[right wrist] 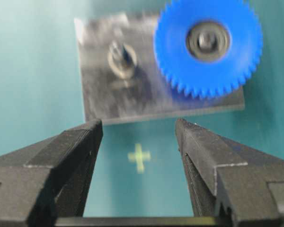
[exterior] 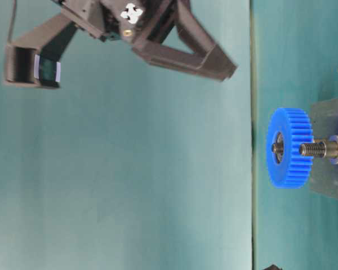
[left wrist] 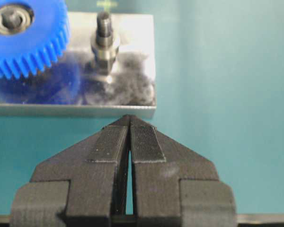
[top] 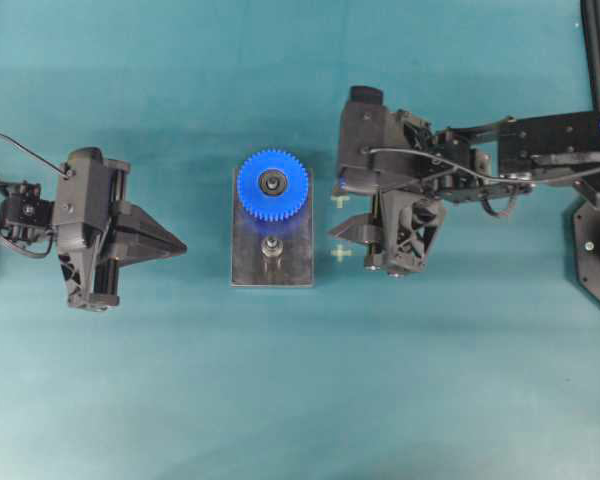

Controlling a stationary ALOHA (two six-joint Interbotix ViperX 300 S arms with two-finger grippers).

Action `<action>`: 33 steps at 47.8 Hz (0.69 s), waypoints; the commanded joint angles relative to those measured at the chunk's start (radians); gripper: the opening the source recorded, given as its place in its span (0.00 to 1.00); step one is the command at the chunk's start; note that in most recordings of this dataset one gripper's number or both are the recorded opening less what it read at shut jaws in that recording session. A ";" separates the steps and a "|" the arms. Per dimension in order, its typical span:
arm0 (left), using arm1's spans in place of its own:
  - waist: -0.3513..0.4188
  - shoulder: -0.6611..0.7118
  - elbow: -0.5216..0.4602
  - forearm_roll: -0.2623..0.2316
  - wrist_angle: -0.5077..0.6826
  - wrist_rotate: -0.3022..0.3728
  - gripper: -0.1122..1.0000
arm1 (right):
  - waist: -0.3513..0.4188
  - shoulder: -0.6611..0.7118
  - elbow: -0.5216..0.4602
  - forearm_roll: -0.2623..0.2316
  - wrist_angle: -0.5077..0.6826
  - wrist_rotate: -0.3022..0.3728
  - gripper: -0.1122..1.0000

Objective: Fit the large gear onto the shaft.

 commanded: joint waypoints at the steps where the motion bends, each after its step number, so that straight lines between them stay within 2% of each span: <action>1: -0.002 -0.012 -0.005 0.003 -0.009 0.002 0.10 | 0.008 -0.028 0.000 -0.002 -0.035 -0.003 0.70; 21: 0.005 -0.048 0.000 0.003 -0.014 0.046 0.10 | 0.005 -0.083 0.104 -0.006 -0.153 0.005 0.70; 33: 0.006 -0.081 0.014 0.003 -0.005 0.066 0.10 | -0.006 -0.132 0.196 -0.006 -0.314 0.008 0.70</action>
